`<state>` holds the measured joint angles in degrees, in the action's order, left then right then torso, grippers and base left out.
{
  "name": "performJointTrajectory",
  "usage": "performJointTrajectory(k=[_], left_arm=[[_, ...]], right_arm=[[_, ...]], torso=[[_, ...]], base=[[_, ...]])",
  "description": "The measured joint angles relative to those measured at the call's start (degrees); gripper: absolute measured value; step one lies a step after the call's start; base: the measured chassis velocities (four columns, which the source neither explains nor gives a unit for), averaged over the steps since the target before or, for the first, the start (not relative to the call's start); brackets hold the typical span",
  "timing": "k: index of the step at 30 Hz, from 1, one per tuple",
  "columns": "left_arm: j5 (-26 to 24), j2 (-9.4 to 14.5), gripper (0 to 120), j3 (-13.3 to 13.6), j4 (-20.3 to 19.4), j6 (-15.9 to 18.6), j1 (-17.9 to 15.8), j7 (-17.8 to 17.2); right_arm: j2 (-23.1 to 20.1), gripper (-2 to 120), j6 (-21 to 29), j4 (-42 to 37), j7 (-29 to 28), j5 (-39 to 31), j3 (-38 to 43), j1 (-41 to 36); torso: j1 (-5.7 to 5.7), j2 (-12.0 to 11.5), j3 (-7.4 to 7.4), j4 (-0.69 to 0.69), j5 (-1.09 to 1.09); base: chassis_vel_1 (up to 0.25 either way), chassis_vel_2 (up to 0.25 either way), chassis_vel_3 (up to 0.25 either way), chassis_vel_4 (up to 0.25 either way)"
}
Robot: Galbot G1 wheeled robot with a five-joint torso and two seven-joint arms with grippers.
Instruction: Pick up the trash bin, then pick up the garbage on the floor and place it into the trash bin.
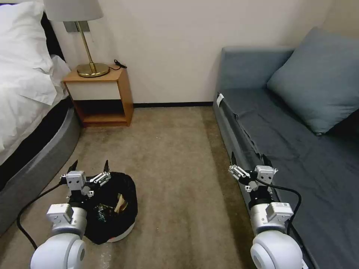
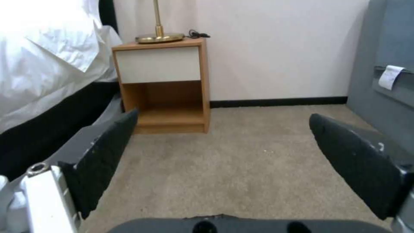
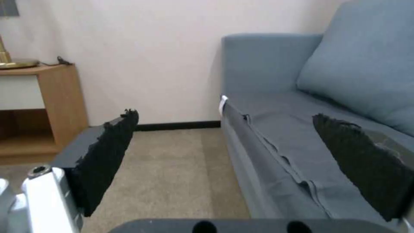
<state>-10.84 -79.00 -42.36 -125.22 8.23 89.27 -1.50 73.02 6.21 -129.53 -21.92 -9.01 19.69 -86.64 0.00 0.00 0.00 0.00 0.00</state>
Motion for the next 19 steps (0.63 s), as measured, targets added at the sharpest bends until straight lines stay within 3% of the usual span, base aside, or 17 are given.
performJointTrajectory(k=[19], left_arm=[[-0.09, -0.04, 100, 0.03, -0.09, 0.04, -0.02, -0.09]], right_arm=[[-0.14, 100, 0.22, 0.03, -0.03, 0.08, 0.1, -0.03]], torso=[[0.01, 0.0, 0.0, 0.0, 0.0]], base=[[0.0, 0.0, 0.0, 0.0]])
